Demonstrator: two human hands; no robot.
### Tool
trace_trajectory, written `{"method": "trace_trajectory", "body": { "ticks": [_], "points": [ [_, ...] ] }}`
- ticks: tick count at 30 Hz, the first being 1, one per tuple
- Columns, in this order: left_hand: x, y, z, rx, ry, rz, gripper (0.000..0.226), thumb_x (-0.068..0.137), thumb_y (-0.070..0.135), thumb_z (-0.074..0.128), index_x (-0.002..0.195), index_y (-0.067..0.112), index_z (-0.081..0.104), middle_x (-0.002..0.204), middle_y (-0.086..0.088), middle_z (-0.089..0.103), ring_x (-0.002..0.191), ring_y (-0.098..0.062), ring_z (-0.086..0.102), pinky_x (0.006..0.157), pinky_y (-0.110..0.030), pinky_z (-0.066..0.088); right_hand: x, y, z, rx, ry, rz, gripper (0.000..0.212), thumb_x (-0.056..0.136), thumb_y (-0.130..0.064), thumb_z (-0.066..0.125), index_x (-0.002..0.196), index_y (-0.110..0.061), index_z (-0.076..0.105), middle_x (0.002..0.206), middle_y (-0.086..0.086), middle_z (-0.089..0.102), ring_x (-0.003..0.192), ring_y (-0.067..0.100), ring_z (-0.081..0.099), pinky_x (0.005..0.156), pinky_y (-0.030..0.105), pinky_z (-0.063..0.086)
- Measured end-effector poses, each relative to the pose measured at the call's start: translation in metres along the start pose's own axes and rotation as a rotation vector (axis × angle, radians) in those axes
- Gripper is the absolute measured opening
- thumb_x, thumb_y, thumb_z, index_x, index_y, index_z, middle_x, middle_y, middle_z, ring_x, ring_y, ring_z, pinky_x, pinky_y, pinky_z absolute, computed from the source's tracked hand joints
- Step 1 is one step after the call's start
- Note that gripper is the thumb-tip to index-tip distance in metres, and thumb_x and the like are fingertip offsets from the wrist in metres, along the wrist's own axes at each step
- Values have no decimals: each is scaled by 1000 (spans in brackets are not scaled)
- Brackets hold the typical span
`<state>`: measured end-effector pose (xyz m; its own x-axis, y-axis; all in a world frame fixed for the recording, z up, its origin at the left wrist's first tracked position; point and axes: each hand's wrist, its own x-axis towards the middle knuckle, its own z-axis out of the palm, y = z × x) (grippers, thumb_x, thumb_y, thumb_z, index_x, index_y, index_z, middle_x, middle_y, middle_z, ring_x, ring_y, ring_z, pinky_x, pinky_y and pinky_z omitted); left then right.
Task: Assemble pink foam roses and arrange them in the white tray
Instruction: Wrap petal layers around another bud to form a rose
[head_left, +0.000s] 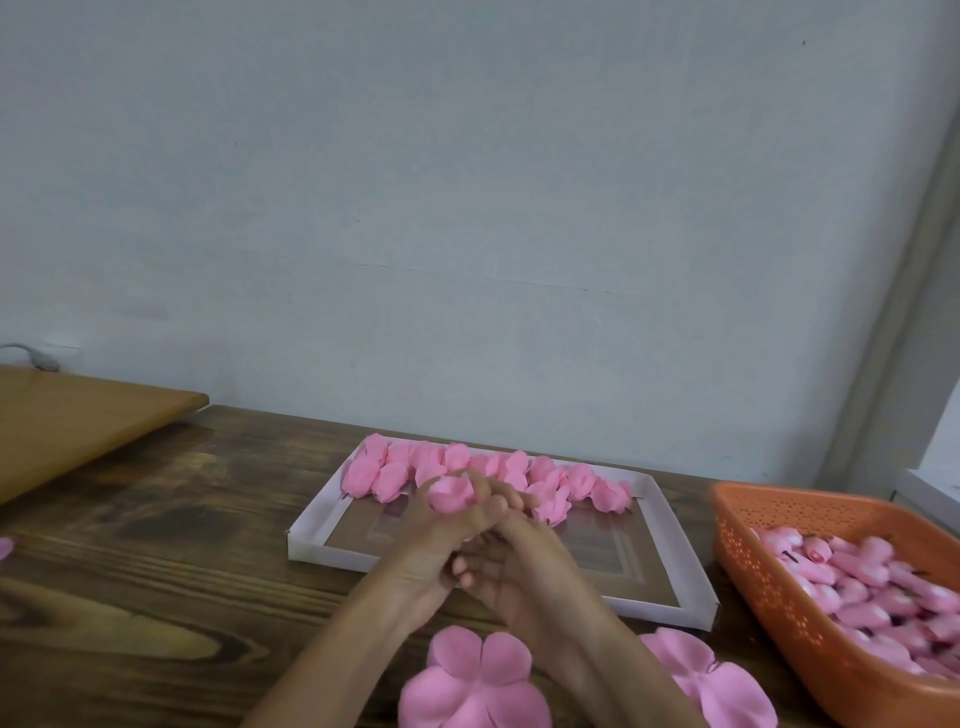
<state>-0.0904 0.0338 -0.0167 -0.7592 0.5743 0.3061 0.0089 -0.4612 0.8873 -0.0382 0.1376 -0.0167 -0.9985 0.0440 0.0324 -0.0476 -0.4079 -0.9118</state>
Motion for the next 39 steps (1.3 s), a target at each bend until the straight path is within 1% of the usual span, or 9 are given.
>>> {"method": "trace_trajectory", "body": {
  "ticks": [4, 7, 14, 20, 24, 28, 31, 34, 39],
  "points": [
    [0, 2, 3, -16, 96, -53, 54, 48, 59, 100, 77, 20, 76, 115, -17, 77, 81, -23, 70, 46, -21, 44, 0, 7, 1, -139, -47, -211, 32, 85, -27, 70, 115, -19, 76, 81, 8, 67, 76, 19, 64, 67, 29, 54],
    [0, 4, 1, -5, 67, -57, 47, 57, 54, 97, 78, 20, 73, 114, -18, 76, 58, -15, 46, 44, -19, 30, 2, 15, -4, -215, -16, -302, 28, 90, -18, 62, 115, -14, 74, 77, 6, 63, 74, 17, 60, 69, 29, 52],
    [-1, 8, -6, 87, 6, -3, 49, 60, 46, 98, 69, 14, 63, 88, -18, 71, 76, -32, 62, 56, -30, 50, 5, 6, -2, -105, -29, 84, 31, 104, -30, 58, 90, -3, 63, 66, 15, 60, 56, 24, 57, 50, 29, 45],
    [2, 9, -1, 81, 213, 17, 29, 60, 38, 90, 63, 19, 68, 84, -11, 77, 60, -19, 71, 37, -16, 38, 2, 18, 4, -34, -90, -204, 37, 95, -20, 65, 127, -3, 62, 97, 11, 71, 84, 19, 67, 69, 29, 55],
    [1, 7, 0, 125, 168, 15, 35, 62, 42, 89, 64, 20, 62, 77, -11, 73, 40, -17, 45, 41, -15, 32, 8, 24, 2, -34, 18, -148, 22, 100, -29, 62, 99, -10, 72, 74, 9, 61, 67, 19, 59, 59, 29, 50],
    [1, 3, 1, 127, 152, 54, 39, 63, 36, 91, 64, 16, 58, 81, -26, 71, 45, -23, 55, 39, -17, 36, 12, 23, 3, -141, 90, -24, 38, 91, -47, 54, 70, -21, 74, 60, 8, 60, 52, 20, 58, 49, 27, 44],
    [1, 8, -1, 68, 187, 71, 41, 65, 31, 92, 62, 14, 54, 77, -25, 68, 56, -26, 63, 40, -21, 44, 6, 24, 6, -82, 10, -88, 26, 87, -41, 64, 75, -20, 74, 70, 8, 63, 60, 21, 61, 52, 30, 49],
    [2, 11, -7, 30, 240, 39, 41, 70, 28, 90, 65, 15, 51, 77, -24, 64, 55, -21, 53, 33, -16, 34, -1, 27, 7, -66, -122, -134, 23, 94, -33, 70, 108, -16, 71, 87, 7, 64, 77, 20, 62, 59, 31, 51],
    [1, 7, -1, 69, 170, 20, 44, 62, 38, 91, 61, 17, 52, 74, -23, 65, 60, -25, 57, 46, -18, 37, -2, 21, 6, -287, 11, -114, 28, 91, -46, 59, 71, -35, 75, 64, 3, 54, 54, 16, 51, 49, 25, 35]
  ]
}}
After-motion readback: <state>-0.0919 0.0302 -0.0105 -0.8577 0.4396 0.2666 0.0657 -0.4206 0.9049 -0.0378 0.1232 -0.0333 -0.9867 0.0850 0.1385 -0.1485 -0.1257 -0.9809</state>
